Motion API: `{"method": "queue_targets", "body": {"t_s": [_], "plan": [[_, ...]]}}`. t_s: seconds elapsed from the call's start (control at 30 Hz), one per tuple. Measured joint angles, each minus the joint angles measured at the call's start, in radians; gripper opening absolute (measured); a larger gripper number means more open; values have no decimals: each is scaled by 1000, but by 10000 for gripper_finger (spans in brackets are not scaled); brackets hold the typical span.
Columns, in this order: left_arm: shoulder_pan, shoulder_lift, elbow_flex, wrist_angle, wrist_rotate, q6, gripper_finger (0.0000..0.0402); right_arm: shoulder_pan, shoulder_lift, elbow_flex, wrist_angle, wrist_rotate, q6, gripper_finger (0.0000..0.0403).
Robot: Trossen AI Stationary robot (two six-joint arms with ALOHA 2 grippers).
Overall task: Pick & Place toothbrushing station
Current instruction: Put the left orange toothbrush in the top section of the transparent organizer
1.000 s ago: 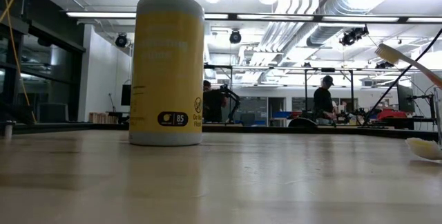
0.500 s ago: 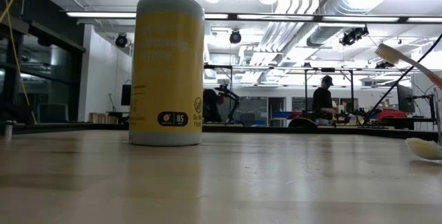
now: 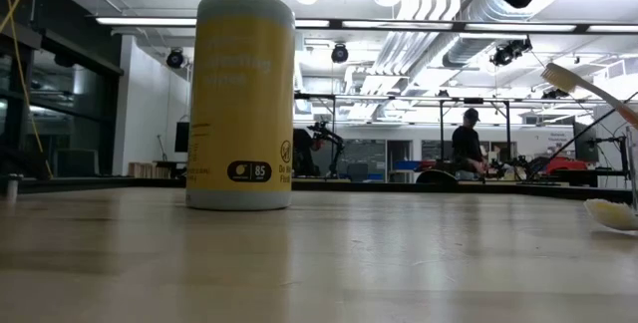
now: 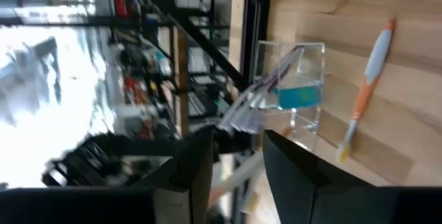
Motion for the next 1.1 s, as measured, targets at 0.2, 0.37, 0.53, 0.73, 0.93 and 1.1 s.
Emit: {"method": "queue_targets", "body": {"t_s": [0.2, 0.37, 0.53, 0.73, 0.93, 1.1], "plan": [[3, 0, -1, -70, -19, -166, 120, 1, -177, 0, -178, 126, -96, 5], [5, 0, -1, -93, -19, -247, 120, 13, -307, 0, -339, 211, -116, 5], [10, 0, -1, -107, -19, -272, 120, 48, -418, 0, -438, 233, -133, 5], [30, -1, -1, -124, -18, -333, 120, 91, -480, 0, -566, 275, -159, 5], [49, -1, -1, -135, -15, -362, 120, 134, -509, 0, -640, 304, -177, 5], [50, 1, -1, -135, -11, -371, 120, 170, -518, 0, -699, 357, -180, 5]]}}
